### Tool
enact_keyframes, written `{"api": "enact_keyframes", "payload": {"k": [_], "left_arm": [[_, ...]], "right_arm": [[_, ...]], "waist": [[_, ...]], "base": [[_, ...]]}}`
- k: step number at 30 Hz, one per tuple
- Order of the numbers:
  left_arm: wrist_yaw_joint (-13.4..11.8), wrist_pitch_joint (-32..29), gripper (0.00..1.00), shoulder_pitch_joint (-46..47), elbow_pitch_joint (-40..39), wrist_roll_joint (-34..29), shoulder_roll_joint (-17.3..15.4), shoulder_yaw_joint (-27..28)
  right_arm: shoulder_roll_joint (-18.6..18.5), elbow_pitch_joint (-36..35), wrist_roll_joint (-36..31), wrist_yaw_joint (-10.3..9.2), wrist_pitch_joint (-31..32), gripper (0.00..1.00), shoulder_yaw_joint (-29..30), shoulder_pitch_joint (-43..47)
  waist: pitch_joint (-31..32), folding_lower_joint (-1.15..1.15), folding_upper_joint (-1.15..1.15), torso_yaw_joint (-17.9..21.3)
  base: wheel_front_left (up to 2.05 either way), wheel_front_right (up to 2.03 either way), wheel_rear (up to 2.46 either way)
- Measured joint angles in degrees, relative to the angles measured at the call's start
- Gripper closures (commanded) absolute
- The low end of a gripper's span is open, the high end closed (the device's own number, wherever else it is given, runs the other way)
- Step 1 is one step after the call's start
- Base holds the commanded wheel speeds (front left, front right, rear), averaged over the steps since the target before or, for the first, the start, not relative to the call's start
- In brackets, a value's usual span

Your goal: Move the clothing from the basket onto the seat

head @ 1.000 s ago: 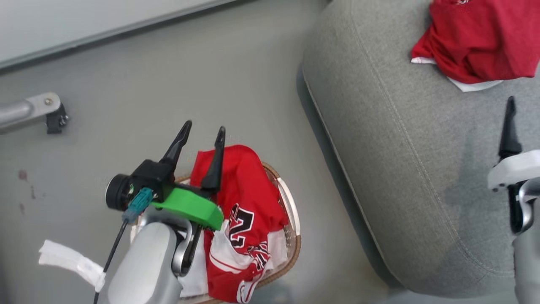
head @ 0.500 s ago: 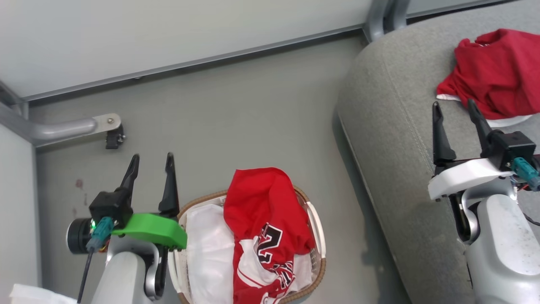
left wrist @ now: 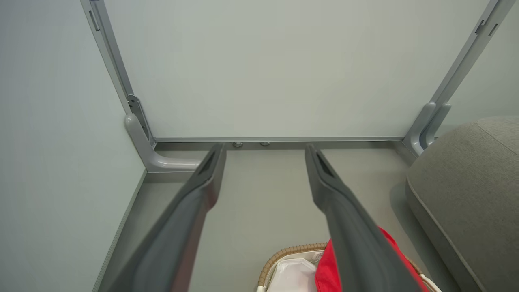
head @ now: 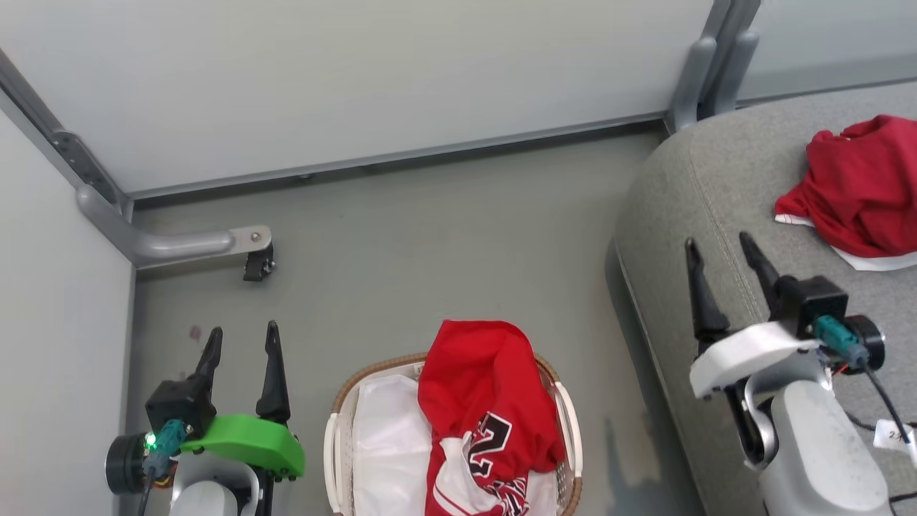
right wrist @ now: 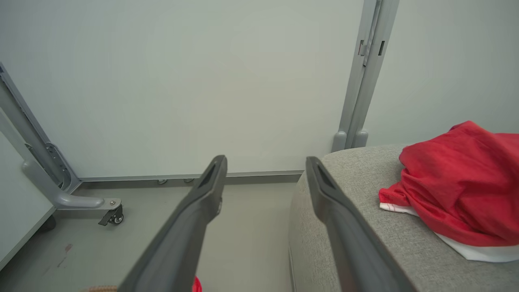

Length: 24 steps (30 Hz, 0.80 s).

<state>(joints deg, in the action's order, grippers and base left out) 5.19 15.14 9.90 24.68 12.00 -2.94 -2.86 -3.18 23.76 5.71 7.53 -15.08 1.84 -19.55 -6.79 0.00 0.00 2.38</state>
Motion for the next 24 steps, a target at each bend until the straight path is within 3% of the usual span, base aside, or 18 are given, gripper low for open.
{"api": "enact_keyframes", "payload": {"k": [14,24], "left_arm": [[-1.22,0.0,0.0,-7.33,-0.85,1.35,0.04,0.59],[-1.75,0.0,0.0,-9.15,-0.94,2.96,0.05,-1.67]], "right_arm": [[0.22,0.93,-0.83,0.0,0.0,0.0,-1.94,7.91],[0.33,0.64,-0.65,0.0,0.0,0.0,-2.35,8.78]], "waist": [[5.77,0.0,0.0,-1.1],[5.59,0.0,0.0,-0.83]], "base": [[0.0,0.0,0.0],[0.0,0.0,0.0]]}}
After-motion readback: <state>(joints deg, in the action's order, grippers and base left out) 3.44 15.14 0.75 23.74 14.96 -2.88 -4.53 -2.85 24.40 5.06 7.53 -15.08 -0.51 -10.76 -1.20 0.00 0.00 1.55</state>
